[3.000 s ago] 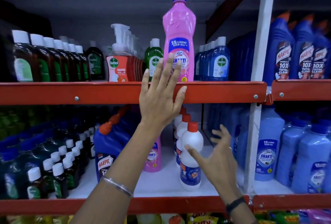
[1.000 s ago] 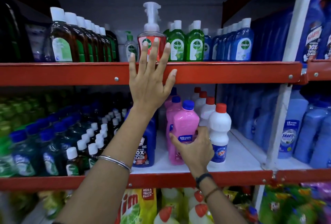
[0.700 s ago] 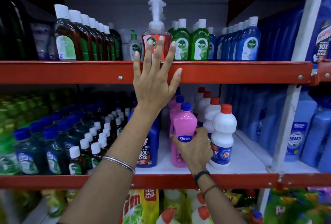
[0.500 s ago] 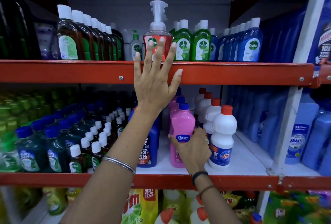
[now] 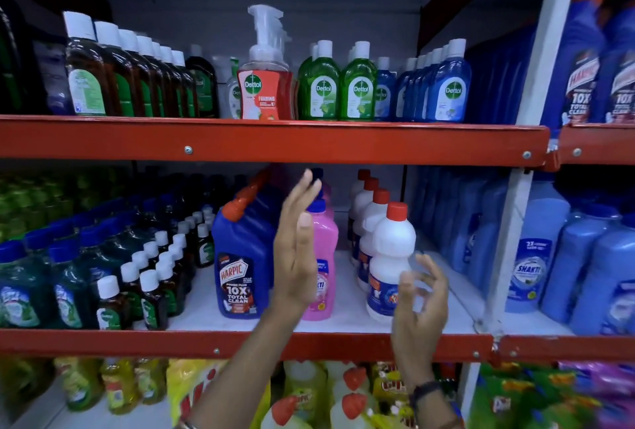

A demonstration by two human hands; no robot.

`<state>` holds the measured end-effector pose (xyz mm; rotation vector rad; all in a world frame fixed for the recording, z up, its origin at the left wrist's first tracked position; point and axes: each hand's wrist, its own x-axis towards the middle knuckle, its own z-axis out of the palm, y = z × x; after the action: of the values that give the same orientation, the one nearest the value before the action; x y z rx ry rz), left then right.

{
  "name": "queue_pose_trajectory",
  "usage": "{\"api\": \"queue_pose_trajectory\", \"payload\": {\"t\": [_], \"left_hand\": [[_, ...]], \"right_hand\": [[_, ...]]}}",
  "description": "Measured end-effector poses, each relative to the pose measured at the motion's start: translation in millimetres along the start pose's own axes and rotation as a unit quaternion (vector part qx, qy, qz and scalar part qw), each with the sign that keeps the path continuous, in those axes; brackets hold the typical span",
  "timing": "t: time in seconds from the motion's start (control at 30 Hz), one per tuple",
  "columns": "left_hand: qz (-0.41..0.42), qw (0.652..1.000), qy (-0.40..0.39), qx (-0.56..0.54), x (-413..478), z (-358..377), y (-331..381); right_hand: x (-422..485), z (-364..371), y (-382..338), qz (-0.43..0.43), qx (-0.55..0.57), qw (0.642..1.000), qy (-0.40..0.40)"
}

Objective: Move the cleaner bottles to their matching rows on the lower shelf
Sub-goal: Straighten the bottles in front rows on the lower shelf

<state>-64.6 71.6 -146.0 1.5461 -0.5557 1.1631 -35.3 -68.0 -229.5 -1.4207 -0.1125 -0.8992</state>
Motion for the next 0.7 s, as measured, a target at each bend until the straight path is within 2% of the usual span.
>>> {"api": "queue_pose_trajectory", "payload": {"t": [0.07,0.13,0.2,0.27,0.33,0.43,0.7], "left_hand": [[-0.102,0.992,0.0,-0.068,-23,21,-11],[-0.245,0.959,-0.017,-0.141,-40,41,-19],[-0.355,0.913,-0.04,-0.197,-56,57,-27],[-0.417,0.88,-0.038,-0.224,-74,69,-35],[-0.417,0.884,-0.04,-0.206,-87,75,-41],[-0.401,0.897,-0.042,-0.178,-92,80,-46],[-0.467,0.86,-0.003,-0.207,-77,84,-48]], "right_hand": [[19,-13,8,0.082,0.057,0.993,-0.061],[40,-20,17,0.187,0.095,0.97,-0.125],[51,-25,20,0.296,0.154,0.928,-0.163],[53,-30,28,0.384,0.242,0.873,-0.18],[55,-33,36,0.419,0.292,0.838,-0.193],[56,-36,38,0.411,0.292,0.832,-0.233],[61,-38,45,0.404,0.306,0.804,-0.312]]}}
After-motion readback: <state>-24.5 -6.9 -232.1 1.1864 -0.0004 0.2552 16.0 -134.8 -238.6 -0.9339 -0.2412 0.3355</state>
